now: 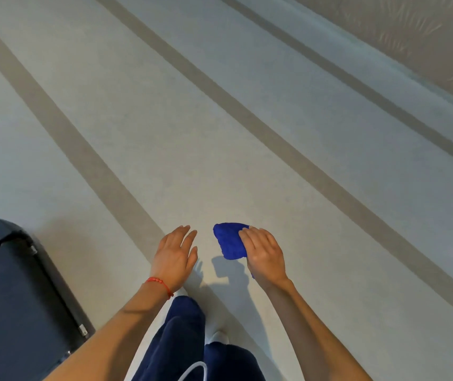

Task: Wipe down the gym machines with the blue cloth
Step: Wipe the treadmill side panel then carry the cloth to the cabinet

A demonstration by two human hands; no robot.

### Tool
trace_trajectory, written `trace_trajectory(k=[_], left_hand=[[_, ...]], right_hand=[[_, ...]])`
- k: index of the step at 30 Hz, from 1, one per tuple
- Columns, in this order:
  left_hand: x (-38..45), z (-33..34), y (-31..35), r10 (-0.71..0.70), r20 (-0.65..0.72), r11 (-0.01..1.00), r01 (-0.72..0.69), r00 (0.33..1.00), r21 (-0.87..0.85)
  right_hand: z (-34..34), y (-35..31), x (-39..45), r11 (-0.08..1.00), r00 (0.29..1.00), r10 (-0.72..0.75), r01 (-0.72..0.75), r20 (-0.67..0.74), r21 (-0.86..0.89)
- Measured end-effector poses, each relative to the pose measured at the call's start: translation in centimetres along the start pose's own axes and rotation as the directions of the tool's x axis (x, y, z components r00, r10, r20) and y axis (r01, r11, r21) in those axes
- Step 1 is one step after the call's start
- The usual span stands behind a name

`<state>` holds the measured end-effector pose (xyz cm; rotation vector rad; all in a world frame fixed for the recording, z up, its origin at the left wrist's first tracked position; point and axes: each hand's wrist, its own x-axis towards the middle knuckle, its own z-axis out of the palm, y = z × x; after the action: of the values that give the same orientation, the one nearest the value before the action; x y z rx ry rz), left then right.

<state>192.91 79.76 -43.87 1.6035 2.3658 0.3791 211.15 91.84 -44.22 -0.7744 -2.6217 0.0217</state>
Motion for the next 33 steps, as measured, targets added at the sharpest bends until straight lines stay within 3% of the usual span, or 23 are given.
trace_trajectory(k=[7,13,33], left_hand=[[2.8,-3.1,-6.6,-0.185,-0.098,0.982,0.180,0.978,-0.053],[4.1,-5.3,-12.6,-0.242,-0.140,0.970,0.237,0.960,-0.058],[10.4,-12.3,-26.3,-0.561,-0.244,0.822,0.566,0.791,-0.056]], right_hand=[[3.7,-3.1,9.0,0.988,0.990,-0.129,0.124,0.054,0.088],[7.2,-6.7,16.0,0.962,0.971,-0.238,0.231,0.029,0.144],[15.3,-15.9,37.3,0.788,0.825,-0.562,0.553,-0.049,0.269]])
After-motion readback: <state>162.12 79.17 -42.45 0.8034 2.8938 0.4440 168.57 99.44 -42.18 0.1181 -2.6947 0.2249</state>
